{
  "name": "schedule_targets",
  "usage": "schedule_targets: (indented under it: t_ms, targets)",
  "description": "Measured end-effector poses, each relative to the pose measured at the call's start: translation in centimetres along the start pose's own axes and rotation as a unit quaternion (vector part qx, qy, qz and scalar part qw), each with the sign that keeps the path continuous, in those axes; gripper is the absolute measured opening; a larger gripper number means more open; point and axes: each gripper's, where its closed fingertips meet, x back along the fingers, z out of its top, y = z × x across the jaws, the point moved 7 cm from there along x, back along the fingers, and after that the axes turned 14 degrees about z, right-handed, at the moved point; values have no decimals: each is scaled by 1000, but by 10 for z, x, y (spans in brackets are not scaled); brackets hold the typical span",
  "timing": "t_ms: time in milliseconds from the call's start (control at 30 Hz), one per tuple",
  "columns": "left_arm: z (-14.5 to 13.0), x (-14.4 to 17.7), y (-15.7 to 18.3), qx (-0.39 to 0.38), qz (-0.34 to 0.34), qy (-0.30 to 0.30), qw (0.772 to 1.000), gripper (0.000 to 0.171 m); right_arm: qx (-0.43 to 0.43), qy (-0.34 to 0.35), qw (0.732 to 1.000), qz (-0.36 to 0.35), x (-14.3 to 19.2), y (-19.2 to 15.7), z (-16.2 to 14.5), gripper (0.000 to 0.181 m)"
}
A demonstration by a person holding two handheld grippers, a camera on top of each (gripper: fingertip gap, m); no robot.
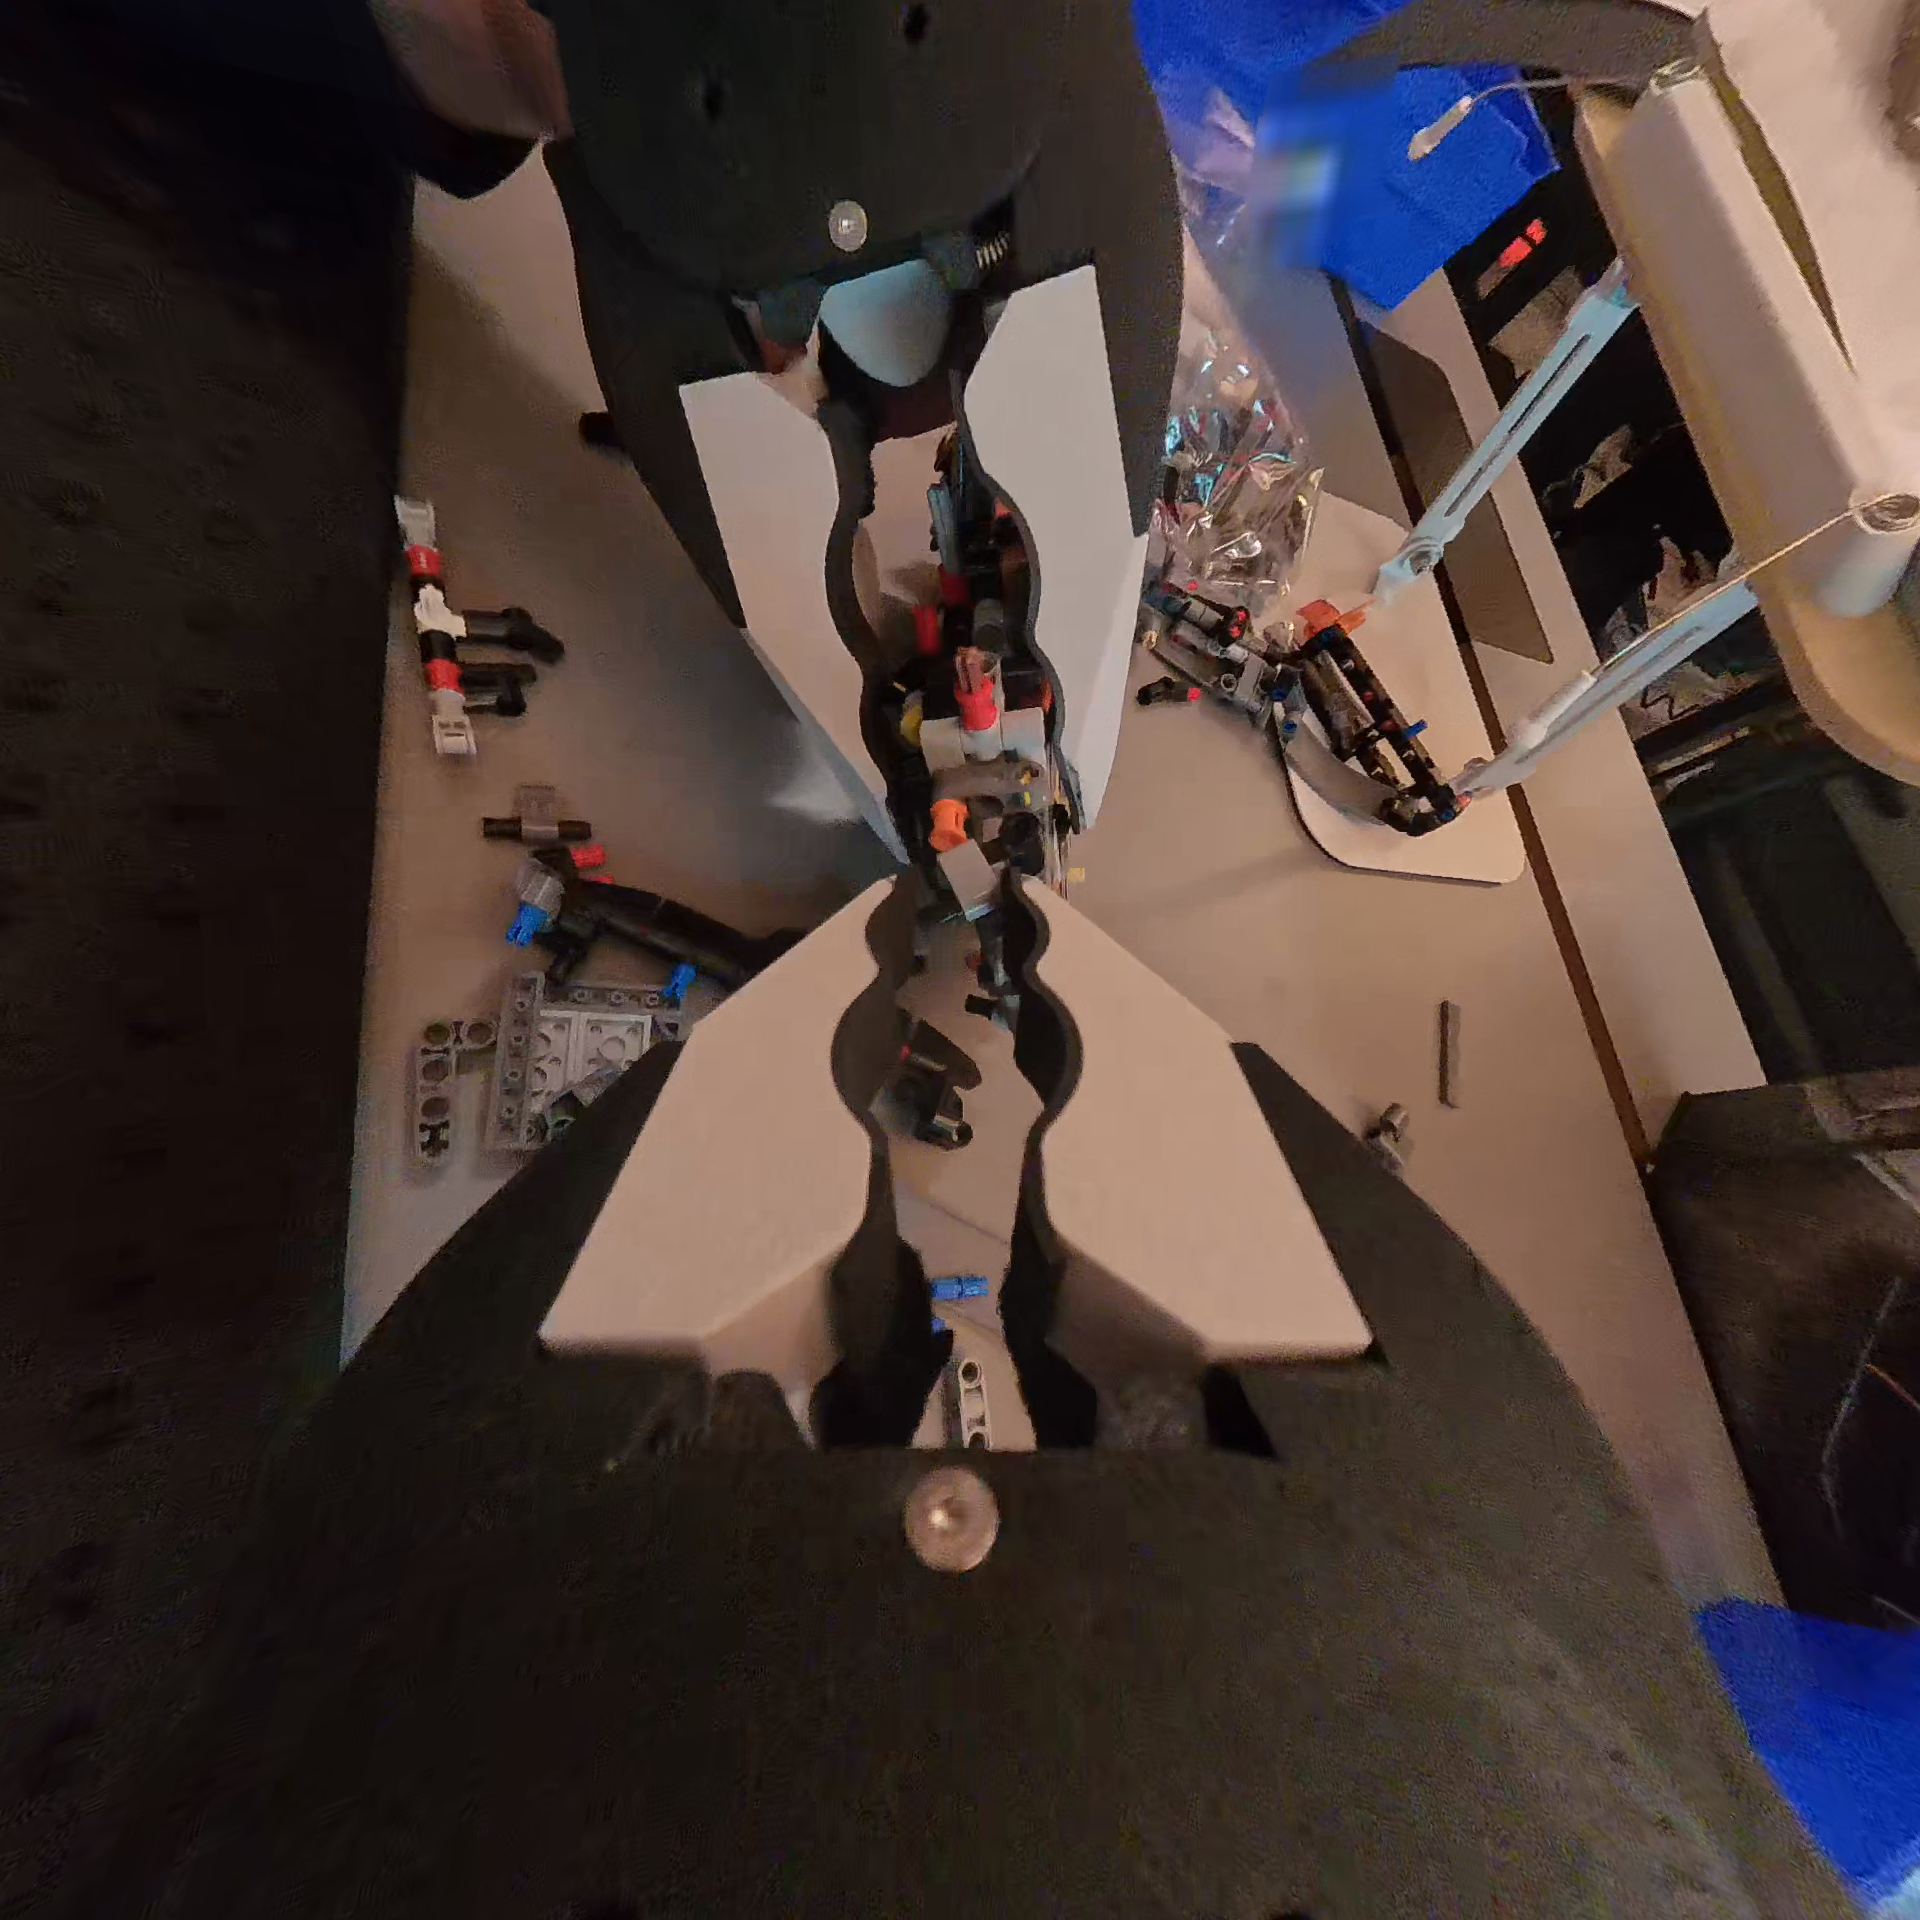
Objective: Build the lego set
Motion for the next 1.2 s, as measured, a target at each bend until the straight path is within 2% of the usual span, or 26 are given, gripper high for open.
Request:
schedule_targets:
  t_ms: [167, 333, 567, 600, 633, 667, 767, 833, 900, 967, 1033, 1067, 1133, 1200]
  targets:
    - [-3, -3, 6, -27, -1, -23, 999, 36, 39, -78, 996, -2, -11, -8, 2, 13]
    - [-6, -9, 10, -34, -5, -41, 999, 38, 31, -102, 994, -1, -17, -10, -4, 13]
    - [-9, -14, 4, 45, -7, -34, 998, 39, -20, -48, 998, -20, -12, -7, -5, 12]
    - [-9, -13, -5, 75, 13, -33, 997, 36, -10, -46, 999, 0, -16, -16, -5, 4]
    - [-14, -10, -20, 104, 26, -46, 993, 33, 5, -68, 998, -7, -23, -22, -9, 4]
    - [-16, -6, -28, 131, 22, -34, 990, 32, 13, -88, 996, -25, -26, -21, -12, 5]
    - [-13, -8, -12, 87, 9, -27, 996, 34, -51, 10, 998, 18, -9, -11, -7, 7]
    - [-8, -7, -11, 92, 5, -20, 996, 33, -58, 7, 998, 4, -3, -8, -16, 9]
    - [-9, -6, -13, 97, 1, -18, 995, 34, -54, 28, 998, 7, 1, -9, -12, 11]
    - [-9, -7, -12, 92, 3, -21, 995, 34, -59, 5, 998, 23, -4, -9, -18, 13]
    - [-10, -7, -12, 98, -5, -17, 995, 34, -87, -38, 995, 29, -14, -6, -31, 29]
    - [-10, -7, -13, 100, -8, -14, 995, 34, -88, -43, 995, 31, -15, -5, -32, 31]
    - [-10, -6, -14, 105, -12, -11, 994, 34, -76, -11, 997, 29, -10, -4, -25, 12]
    - [-10, -5, -14, 107, -14, -8, 994, 34, -99, 8, 995, 1, -4, 6, -24, 10]
